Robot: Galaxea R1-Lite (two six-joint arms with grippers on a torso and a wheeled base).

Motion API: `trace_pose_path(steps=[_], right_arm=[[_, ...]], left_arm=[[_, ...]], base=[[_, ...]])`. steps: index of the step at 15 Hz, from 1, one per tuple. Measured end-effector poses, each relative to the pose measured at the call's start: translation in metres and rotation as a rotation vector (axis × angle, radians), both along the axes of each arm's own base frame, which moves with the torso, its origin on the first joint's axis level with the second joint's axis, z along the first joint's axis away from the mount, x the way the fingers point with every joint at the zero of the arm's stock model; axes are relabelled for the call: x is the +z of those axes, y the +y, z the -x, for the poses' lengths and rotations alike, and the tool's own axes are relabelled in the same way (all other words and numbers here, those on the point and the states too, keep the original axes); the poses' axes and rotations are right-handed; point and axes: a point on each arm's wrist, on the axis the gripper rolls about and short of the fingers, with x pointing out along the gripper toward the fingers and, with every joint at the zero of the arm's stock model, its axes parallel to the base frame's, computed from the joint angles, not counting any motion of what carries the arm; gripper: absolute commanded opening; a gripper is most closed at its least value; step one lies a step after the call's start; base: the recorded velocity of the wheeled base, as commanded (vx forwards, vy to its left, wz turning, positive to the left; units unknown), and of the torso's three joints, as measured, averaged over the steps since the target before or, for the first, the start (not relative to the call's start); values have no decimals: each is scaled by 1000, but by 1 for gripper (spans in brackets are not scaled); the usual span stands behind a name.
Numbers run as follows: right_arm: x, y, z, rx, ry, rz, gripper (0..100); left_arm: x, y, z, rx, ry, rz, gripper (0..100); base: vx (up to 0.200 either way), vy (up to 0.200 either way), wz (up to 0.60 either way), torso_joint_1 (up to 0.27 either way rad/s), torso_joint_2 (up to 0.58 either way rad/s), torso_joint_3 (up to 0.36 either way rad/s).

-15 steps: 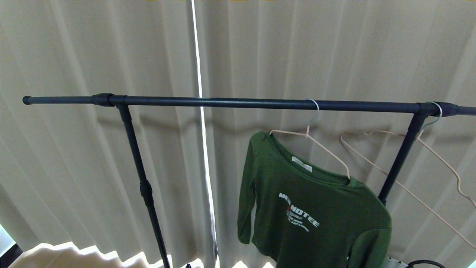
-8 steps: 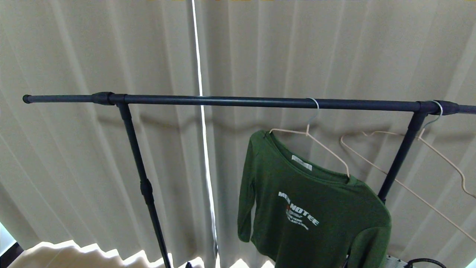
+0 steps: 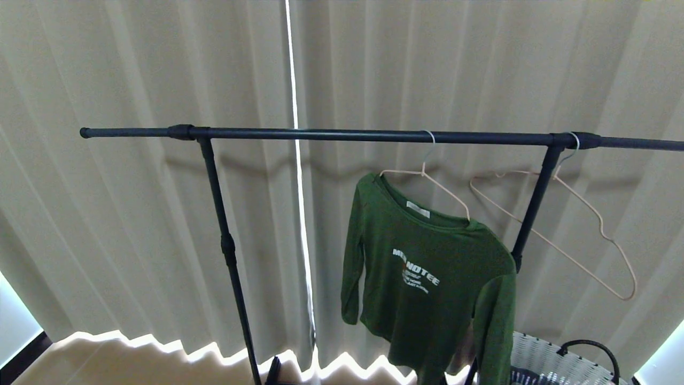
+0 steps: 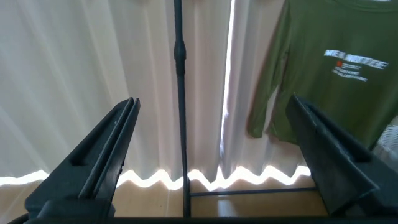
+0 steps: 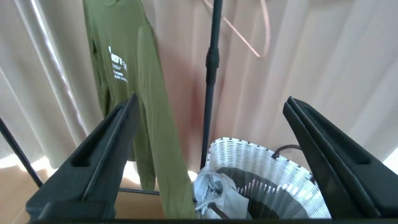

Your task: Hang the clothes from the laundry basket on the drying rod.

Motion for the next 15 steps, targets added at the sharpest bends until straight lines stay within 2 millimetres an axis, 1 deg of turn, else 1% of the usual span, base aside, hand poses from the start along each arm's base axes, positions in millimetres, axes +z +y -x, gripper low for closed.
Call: trace_pose_path(steps=[3, 11, 15], right_arm=[[0, 0, 0, 0, 0, -1, 100], [0, 0, 0, -1, 0, -3, 100], [0, 0, 0, -2, 0, -3, 100]], left_arm=[[0, 1, 0, 35, 1, 6, 100], [0, 1, 0, 35, 0, 8, 100], [0, 1, 0, 33, -1, 6, 100]], base=[[0, 0, 0, 0, 0, 0], [0, 0, 0, -5, 10, 6], [0, 0, 0, -164, 394, 218]])
